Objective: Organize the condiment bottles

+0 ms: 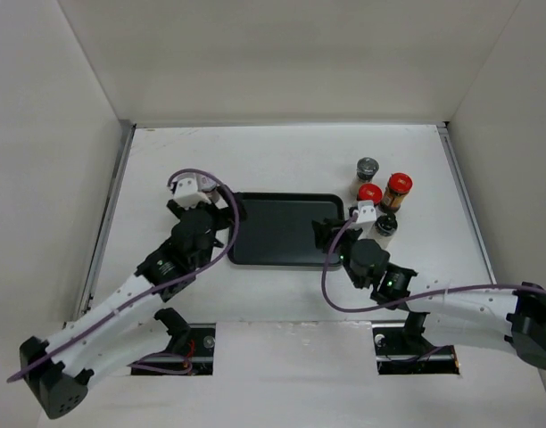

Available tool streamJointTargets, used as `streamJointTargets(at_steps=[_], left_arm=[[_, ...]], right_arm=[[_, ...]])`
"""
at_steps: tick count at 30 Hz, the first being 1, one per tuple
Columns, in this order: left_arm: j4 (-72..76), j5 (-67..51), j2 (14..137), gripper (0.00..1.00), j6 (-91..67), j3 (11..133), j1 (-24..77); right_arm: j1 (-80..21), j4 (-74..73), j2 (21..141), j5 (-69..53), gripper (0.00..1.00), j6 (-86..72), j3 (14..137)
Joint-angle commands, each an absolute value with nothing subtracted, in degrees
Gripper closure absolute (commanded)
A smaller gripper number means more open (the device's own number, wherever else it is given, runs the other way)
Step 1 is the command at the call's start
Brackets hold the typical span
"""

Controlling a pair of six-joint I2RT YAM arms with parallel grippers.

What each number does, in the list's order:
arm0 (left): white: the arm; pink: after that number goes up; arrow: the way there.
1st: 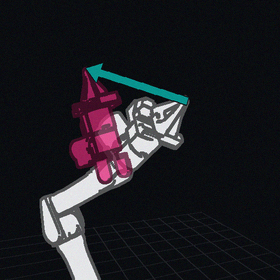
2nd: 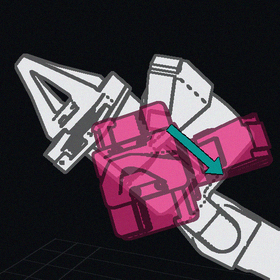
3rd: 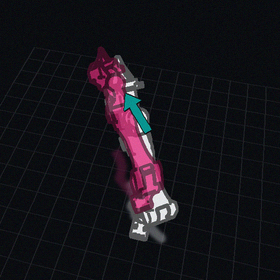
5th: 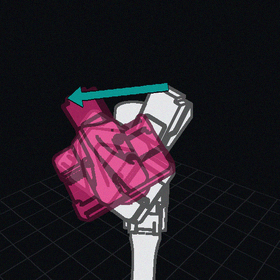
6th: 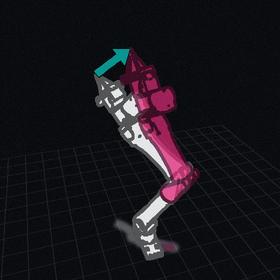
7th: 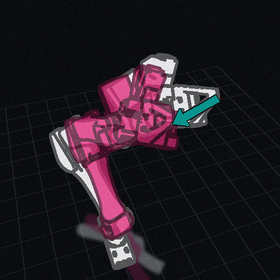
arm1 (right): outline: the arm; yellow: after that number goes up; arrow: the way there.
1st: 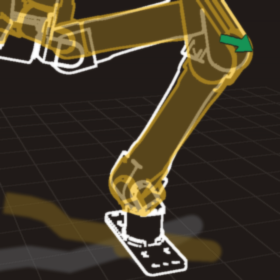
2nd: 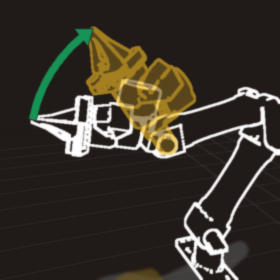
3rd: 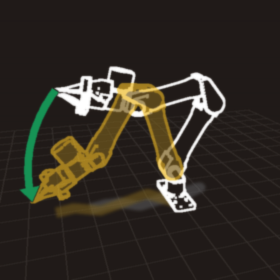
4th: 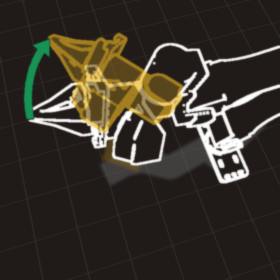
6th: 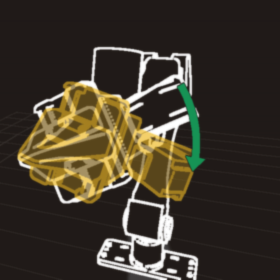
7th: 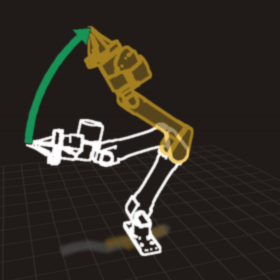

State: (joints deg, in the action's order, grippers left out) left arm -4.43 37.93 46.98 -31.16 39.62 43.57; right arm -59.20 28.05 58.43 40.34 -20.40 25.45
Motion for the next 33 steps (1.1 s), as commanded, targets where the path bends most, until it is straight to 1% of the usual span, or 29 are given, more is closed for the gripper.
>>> streamJointTargets(at_steps=[1, 3, 5, 7, 9, 10, 12, 13, 14, 15, 17, 18, 21, 27, 33], left_arm=[[-11.1, 48.8, 39.6, 0.0, -30.1, 37.9, 42.8], [-14.0, 53.2, 36.8, 0.0, -30.1, 37.5, 42.6], [-16.5, 56.9, 35.3, 0.0, -30.1, 37.7, 42.3], [-18.5, 59.6, 34.6, 0.0, -30.1, 37.9, 41.9], [-19.8, 60.6, 33.8, 0.0, -30.4, 37.7, 41.7], [-19.9, 60.7, 33.4, 0.08, -30.5, 37.4, 41.7], [-20.1, 61.2, 33.3, 0.48, -30.6, 37.2, 41.1], [-20.9, 61.3, 33.5, 0.53, -30.7, 37.3, 40.6], [-22.0, 61.3, 33.7, 0.52, -30.9, 37.4, 40.3], [-22.9, 61.4, 34.0, 0.45, -31.4, 37.5, 39.9], [-24.3, 61.0, 35.3, 0.24, -32.5, 37.3, 38.5], [-24.6, 59.8, 36.7, 0.19, -32.7, 37.3, 37.2], [-23.9, 51.1, 42.5, 0.14, -32.5, 37.5, 32.9], [-15.0, 37.3, 49.6, 0.12, -30.3, 36.1, 25.7], [-9.6, 33.9, 53.5, 0.11, -28.0, 36.4, 24.3]], right_arm=[[-60.2, 33.0, 58.9, 36.7, 0.61, -20.0, 26.1], [-60.6, 32.6, 58.6, 35.9, 0.69, -20.4, 26.2], [-60.7, 32.3, 59.2, 35.6, 0.72, -20.6, 26.3], [-60.7, 32.2, 60.3, 35.6, 0.73, -20.6, 26.5], [-60.8, 32.2, 60.9, 35.6, 0.69, -20.7, 26.6], [-60.9, 32.3, 61.1, 35.6, 0.65, -20.8, 26.7], [-61.0, 33.0, 61.5, 35.6, 0.56, -20.8, 26.5], [-61.0, 33.1, 62.0, 35.6, 0.48, -20.8, 26.4], [-61.0, 33.0, 62.3, 35.5, 0.39, -20.8, 26.4], [-60.8, 33.0, 62.6, 35.3, 0.3, -20.9, 26.5], [-60.7, 33.3, 62.8, 35.0, 0.21, -21.0, 26.4], [-60.7, 33.3, 63.2, 34.7, 0.18, -21.2, 26.5], [-60.1, 33.3, 64.8, 33.9, 0.12, -21.7, 26.7], [-60.1, 33.5, 66.6, 33.0, 0.09, -21.9, 27.2], [-59.8, 34.0, 67.2, 32.5, 0.08, -21.9, 27.2]])
